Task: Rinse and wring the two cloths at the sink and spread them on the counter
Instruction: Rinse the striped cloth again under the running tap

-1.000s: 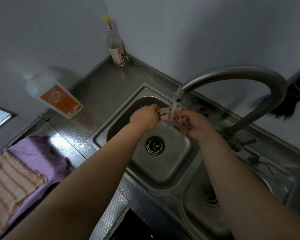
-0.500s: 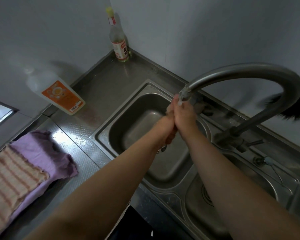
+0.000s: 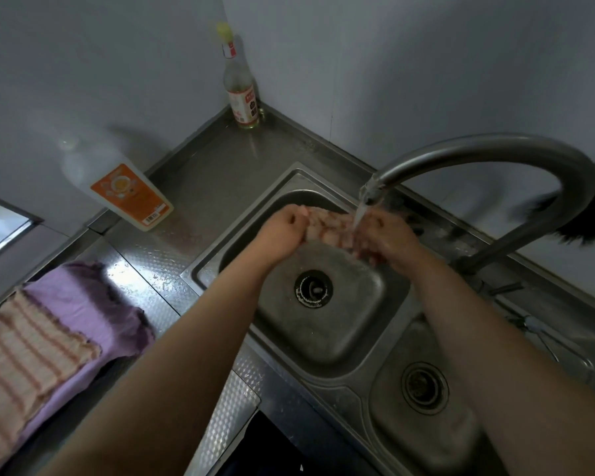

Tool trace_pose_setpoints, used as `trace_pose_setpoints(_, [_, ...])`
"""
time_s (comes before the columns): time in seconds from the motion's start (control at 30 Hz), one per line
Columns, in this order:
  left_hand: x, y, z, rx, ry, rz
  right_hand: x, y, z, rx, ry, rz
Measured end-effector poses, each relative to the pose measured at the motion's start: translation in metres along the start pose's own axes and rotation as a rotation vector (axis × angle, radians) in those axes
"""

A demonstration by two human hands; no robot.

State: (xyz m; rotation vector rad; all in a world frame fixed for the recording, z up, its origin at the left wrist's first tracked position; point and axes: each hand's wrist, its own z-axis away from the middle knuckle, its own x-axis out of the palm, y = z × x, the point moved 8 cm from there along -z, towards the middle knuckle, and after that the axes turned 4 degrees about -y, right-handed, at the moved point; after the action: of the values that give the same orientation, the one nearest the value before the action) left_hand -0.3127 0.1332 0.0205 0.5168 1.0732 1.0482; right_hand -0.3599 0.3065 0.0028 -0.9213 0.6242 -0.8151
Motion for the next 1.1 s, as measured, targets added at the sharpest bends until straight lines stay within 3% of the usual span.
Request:
trace_pose_setpoints(0.1, [-0.012,0.011,-0.009,0.05,0.077,-0.095,0.024,0.013,0.016,0.069,-0.343,0.114])
trace_pose_setpoints(0.17, [-0.011,0.027,-0.011,0.1,0.106,-0.049,0.032,0.028,0.022,0.171,-0.415,0.132])
trace_pose_setpoints(0.23, [-0.005,0.033,-0.015,0.079,0.121,0.105,0.027,0.034,0.024,0.238,-0.385,0.082])
trace_pose_setpoints(0.3, [0.006,0.029,-0.018,-0.012,0.111,0.292,0.017,0.03,0.022,0.26,-0.314,-0.205])
trace_pose_setpoints(0.4, [0.03,0.015,-0.017,-0.173,0.059,0.485,0.004,0.016,0.015,0.244,-0.147,-0.864])
trace_pose_setpoints(0.47, [0.046,0.006,-0.013,-0.268,0.015,0.585,0.003,-0.002,0.011,0.101,-0.094,-0.952])
trace_pose_setpoints(0.53, [0.062,-0.001,-0.01,-0.4,-0.074,0.786,0.013,-0.025,0.016,-0.124,-0.079,-0.829])
trace_pose_setpoints(0.6, [0.073,0.003,-0.004,-0.46,-0.152,0.933,0.025,-0.037,0.03,-0.277,0.0,-0.554])
trace_pose_setpoints(0.7, [0.083,0.025,0.006,-0.326,-0.159,0.946,0.037,-0.051,0.05,-0.554,0.128,0.068])
trace_pose_setpoints(0.73, [0.089,0.028,0.008,-0.295,-0.146,0.933,0.037,-0.051,0.052,-0.6,0.171,0.161])
trace_pose_setpoints(0.8, [0.099,0.034,0.012,-0.265,-0.173,0.854,0.027,-0.051,0.049,-0.556,0.276,0.126])
trace_pose_setpoints(0.97, [0.1,0.02,0.016,-0.419,-0.221,0.519,0.012,-0.047,0.032,-0.389,0.425,-0.193])
trace_pose_setpoints(1.04, [0.102,0.02,0.02,-0.423,-0.209,0.492,0.004,-0.038,0.023,-0.321,0.511,-0.328])
trace_pose_setpoints(1.1, [0.106,0.016,0.021,-0.42,-0.158,0.561,0.002,-0.036,0.015,-0.263,0.554,-0.275])
